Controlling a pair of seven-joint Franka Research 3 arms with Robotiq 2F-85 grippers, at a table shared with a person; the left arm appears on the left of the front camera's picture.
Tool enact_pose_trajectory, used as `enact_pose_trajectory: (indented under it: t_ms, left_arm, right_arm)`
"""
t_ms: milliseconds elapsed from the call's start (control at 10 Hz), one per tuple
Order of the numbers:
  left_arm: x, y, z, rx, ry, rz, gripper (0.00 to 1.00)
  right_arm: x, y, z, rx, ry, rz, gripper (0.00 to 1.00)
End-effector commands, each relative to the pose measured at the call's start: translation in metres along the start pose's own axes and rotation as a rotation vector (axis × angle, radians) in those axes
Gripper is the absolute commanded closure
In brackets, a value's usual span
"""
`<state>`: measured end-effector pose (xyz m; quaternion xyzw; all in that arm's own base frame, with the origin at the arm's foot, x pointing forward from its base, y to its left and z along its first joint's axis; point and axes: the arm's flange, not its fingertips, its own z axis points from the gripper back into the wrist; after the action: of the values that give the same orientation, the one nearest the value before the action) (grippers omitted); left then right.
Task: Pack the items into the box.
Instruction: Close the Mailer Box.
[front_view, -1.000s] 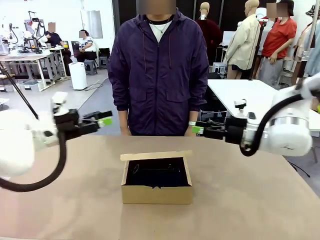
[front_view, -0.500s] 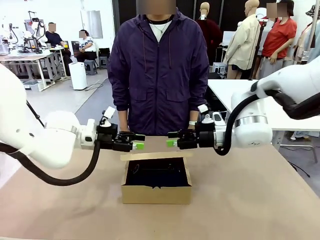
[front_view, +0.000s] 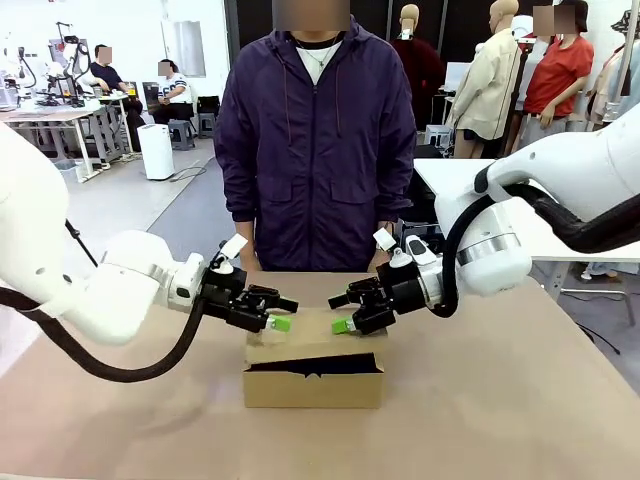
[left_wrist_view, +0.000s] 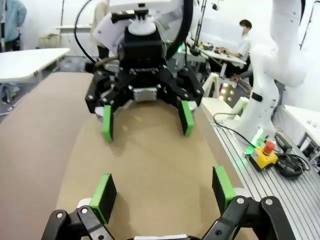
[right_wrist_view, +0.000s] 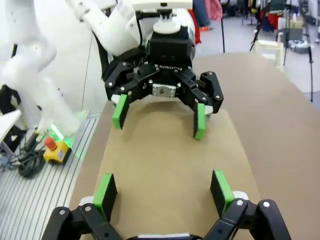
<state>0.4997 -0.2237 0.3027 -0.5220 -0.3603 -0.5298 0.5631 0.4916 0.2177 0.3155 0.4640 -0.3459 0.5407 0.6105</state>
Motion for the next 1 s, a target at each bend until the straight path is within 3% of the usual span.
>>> enact_pose_trajectory:
  t_ms: [0, 400, 900]
  left_arm:
    - [-0.008, -0.002, -0.002, -0.05, 0.05, 0.045, 0.0]
    - [-0.024, 0.01, -0.004, -0.043, 0.078, 0.112, 0.0]
    - [-0.026, 0.013, -0.009, -0.064, 0.076, 0.125, 0.0]
  right_arm:
    - [-0.003, 0.008, -0.006, -0.022, 0.062, -0.019, 0.0]
    - [-0.028, 0.006, -0.028, -0.003, 0.091, -0.107, 0.0]
    - [-0.029, 0.004, -0.022, -0.019, 0.09, -0.1, 0.0]
